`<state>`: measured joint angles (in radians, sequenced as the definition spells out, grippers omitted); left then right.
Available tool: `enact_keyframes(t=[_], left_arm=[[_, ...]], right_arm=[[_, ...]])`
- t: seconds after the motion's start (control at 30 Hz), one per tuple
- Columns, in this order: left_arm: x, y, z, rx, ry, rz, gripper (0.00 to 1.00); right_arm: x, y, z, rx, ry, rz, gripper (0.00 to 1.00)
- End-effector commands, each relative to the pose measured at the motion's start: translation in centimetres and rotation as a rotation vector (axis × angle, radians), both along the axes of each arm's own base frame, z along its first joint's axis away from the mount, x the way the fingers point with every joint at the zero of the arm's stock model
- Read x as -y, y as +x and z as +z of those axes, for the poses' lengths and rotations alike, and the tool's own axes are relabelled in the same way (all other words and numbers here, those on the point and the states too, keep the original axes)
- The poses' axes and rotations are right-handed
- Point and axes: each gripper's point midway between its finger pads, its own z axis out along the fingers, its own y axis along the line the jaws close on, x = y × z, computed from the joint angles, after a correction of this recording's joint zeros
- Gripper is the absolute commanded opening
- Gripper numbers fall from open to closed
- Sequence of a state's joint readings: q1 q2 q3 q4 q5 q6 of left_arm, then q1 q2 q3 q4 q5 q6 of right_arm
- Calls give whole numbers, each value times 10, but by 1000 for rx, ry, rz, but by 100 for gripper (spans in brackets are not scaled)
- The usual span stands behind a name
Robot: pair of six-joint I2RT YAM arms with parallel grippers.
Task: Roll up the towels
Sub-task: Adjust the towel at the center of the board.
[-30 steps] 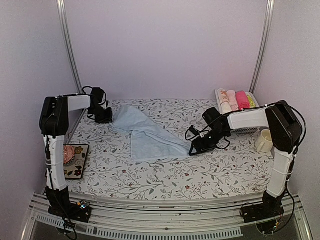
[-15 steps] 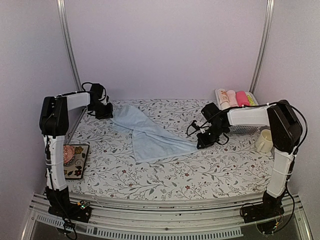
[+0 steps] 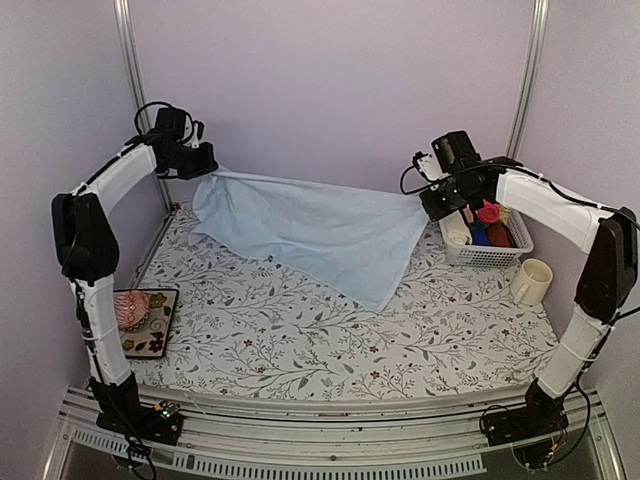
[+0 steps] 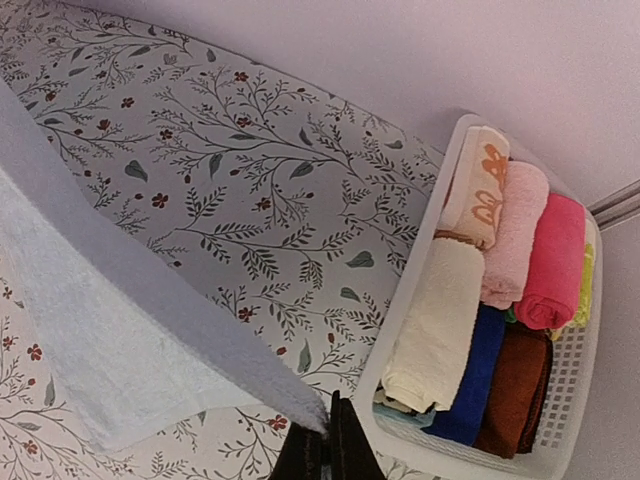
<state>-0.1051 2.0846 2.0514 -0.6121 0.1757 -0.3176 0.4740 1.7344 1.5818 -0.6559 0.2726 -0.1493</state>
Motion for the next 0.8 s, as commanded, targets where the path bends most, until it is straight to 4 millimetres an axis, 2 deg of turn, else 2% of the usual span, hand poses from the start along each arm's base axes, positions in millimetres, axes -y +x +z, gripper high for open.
enact_keyframes(t=[0.0,0.17,0.33,0.4,0.47,0.53,0.63,0.73,0.77], left_arm=[[8,-21,31,30,64,-21,0],[28,-60,29,-1,112,-51,0],[41,-110,27,-17,141,-55,0],[45,-133,22,-38,153,-60,0],[51,-157,13,-59,151,-72,0],[66,-177,-2,-92,111,-116,0],[98,-208,-46,-198,75,-211,0],[134,-236,-85,-305,71,-339,0],[147,-246,-94,-334,66,-397,5]], right_arm=[[35,-3,55,143,-92,-72,2],[44,-24,80,194,-44,-86,2],[63,-58,109,254,-15,-110,2],[67,-74,114,254,-4,-101,2],[69,-86,105,224,-4,-86,2],[71,-94,81,170,-25,-78,2],[73,-100,48,96,-45,-83,2],[72,-99,33,70,-37,-102,2],[72,-98,30,65,-40,-106,2]])
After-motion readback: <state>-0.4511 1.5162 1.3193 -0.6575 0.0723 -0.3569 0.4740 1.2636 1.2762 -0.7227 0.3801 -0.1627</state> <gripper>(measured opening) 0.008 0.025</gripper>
